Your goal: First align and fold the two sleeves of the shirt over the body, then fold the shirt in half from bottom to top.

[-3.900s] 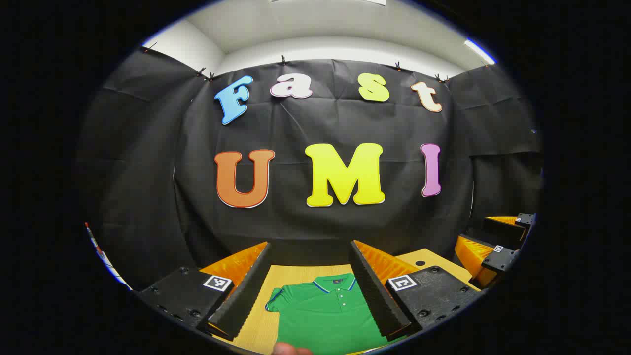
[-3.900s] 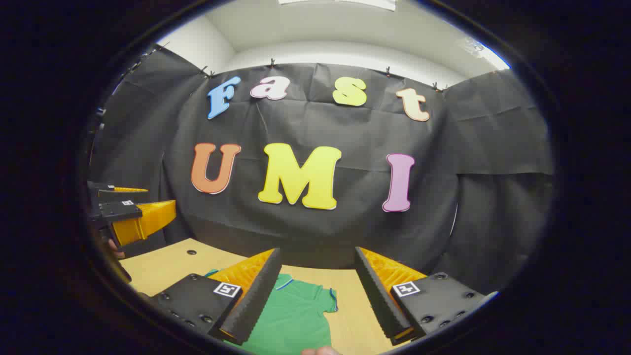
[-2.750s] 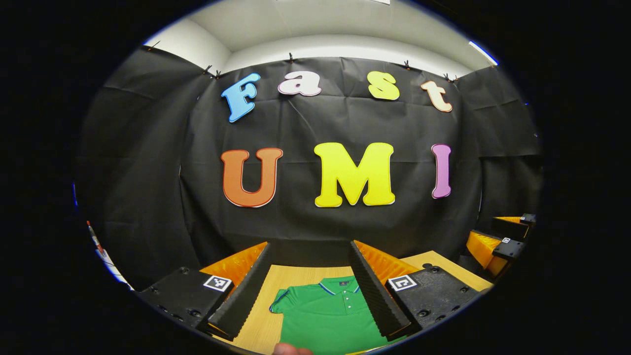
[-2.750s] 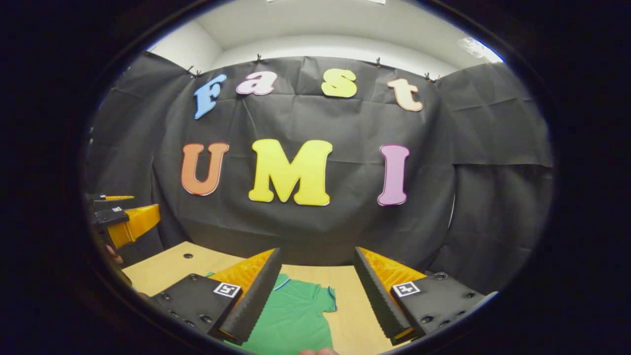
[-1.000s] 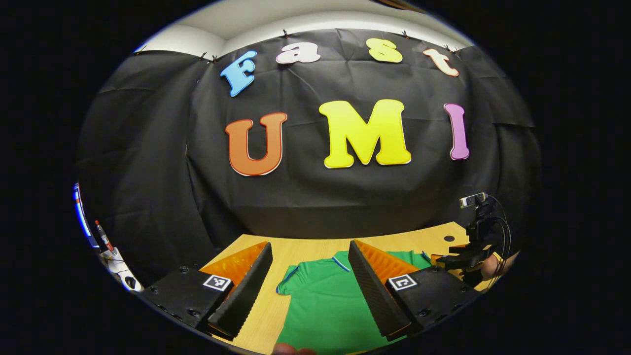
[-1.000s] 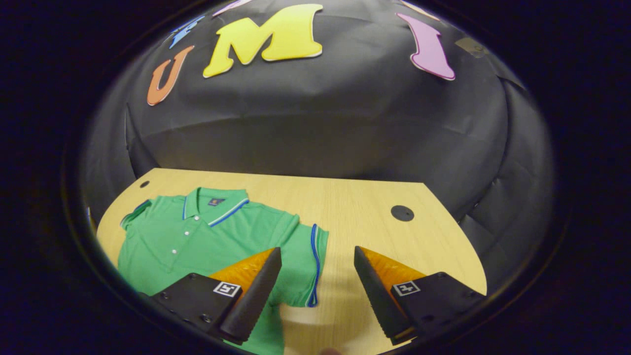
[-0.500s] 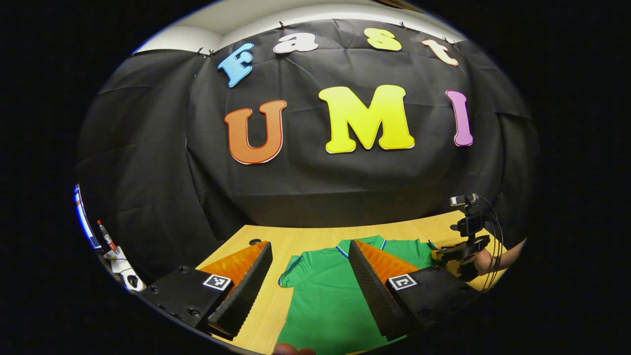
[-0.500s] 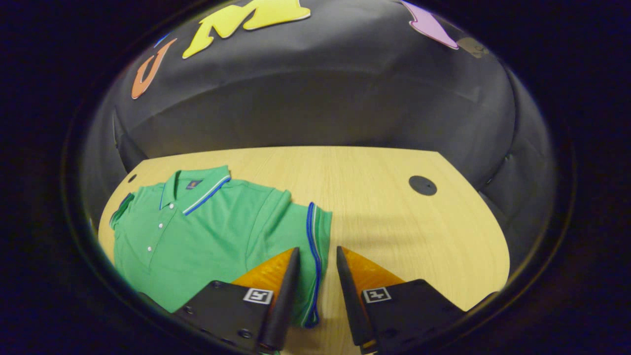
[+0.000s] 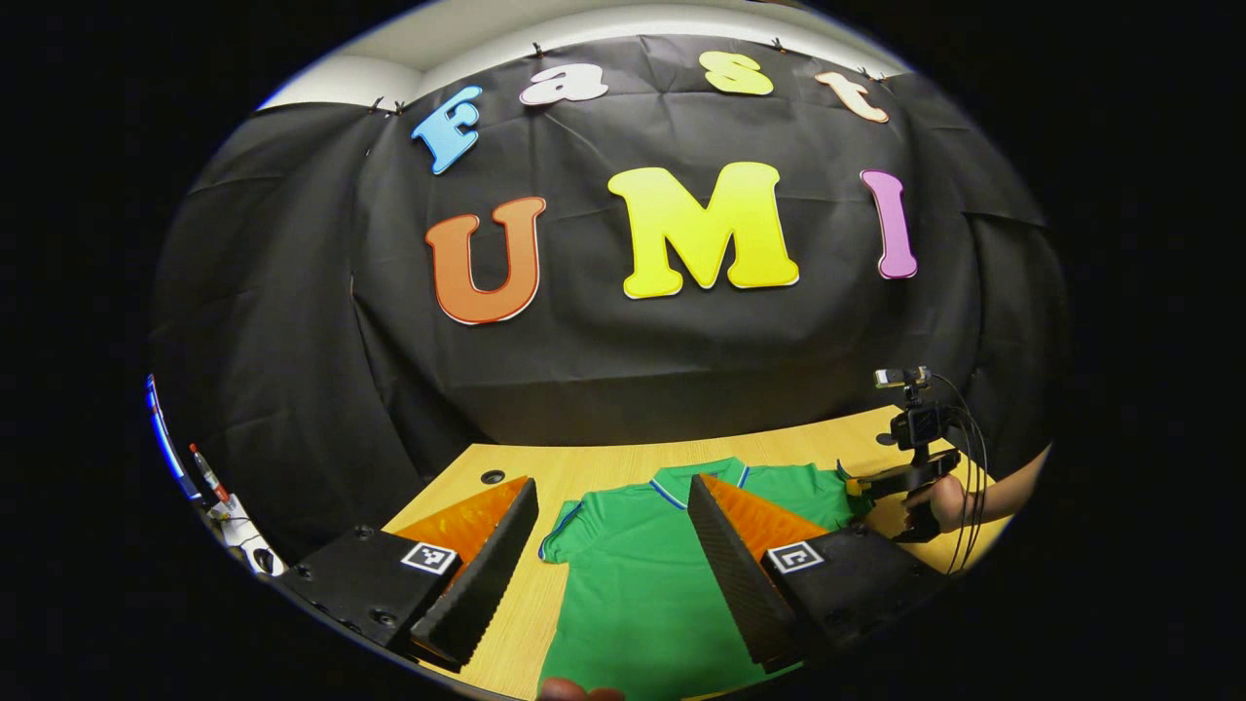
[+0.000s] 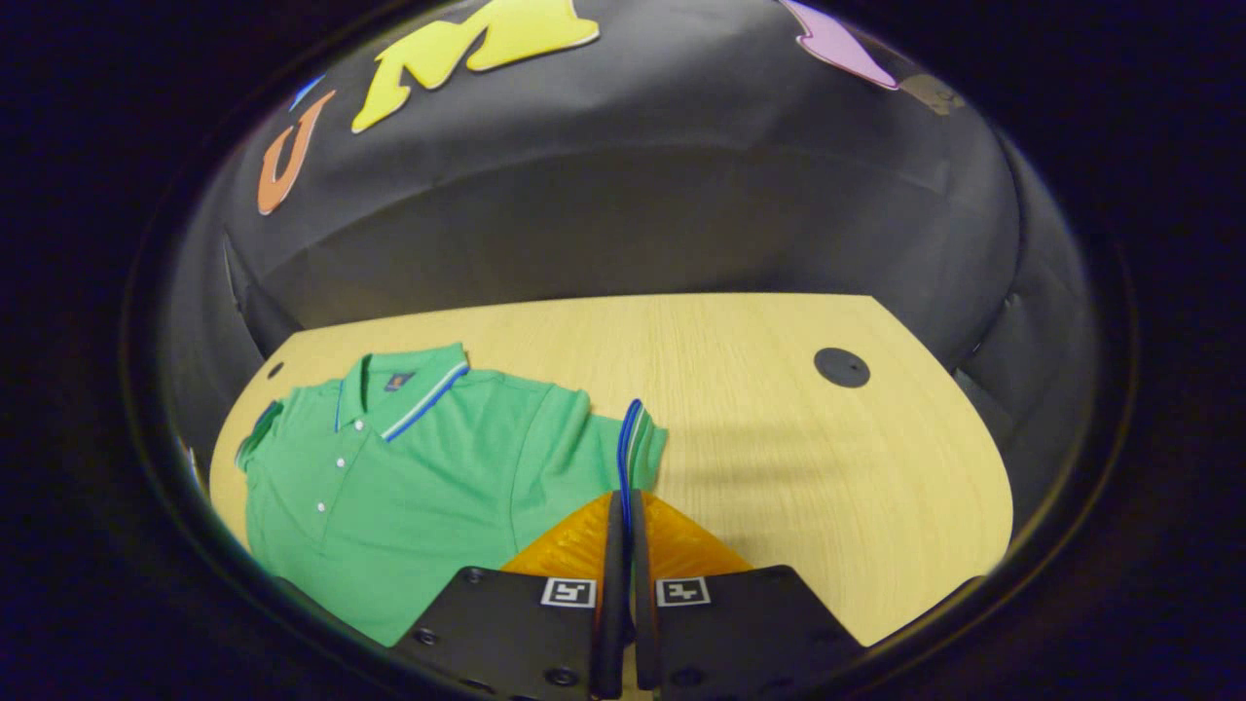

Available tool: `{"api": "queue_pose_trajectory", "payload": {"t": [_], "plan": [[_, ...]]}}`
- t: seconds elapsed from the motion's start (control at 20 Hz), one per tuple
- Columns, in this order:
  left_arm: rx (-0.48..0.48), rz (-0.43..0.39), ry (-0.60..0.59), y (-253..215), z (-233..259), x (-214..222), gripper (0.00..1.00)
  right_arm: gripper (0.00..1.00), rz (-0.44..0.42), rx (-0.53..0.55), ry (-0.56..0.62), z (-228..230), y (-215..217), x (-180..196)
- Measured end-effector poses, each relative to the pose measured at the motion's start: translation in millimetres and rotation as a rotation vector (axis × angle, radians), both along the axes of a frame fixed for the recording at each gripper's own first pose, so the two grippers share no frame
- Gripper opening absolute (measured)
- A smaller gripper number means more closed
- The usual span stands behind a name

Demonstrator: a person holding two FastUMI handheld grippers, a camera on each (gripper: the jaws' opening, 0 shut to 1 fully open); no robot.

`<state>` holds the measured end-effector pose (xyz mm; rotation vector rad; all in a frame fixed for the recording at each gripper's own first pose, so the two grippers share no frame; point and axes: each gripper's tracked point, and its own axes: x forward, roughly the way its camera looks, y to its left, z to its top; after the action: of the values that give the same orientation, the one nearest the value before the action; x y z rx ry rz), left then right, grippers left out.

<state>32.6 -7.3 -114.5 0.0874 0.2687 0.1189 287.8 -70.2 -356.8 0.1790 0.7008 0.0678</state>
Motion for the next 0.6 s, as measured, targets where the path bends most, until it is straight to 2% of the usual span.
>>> {"api": "queue_pose_trajectory", "payload": {"t": [0.4,0.6], "plan": [[-0.03,0.044,0.013,11.7,-2.0,-18.1,0.99,0.08,0.003,0.02,-0.039,41.2,31.1,-1.2],[-0.044,0.077,0.015,22.1,0.7,-29.1,0.99,0.08,0.048,0.026,-0.06,56.0,72.7,4.7]]}}
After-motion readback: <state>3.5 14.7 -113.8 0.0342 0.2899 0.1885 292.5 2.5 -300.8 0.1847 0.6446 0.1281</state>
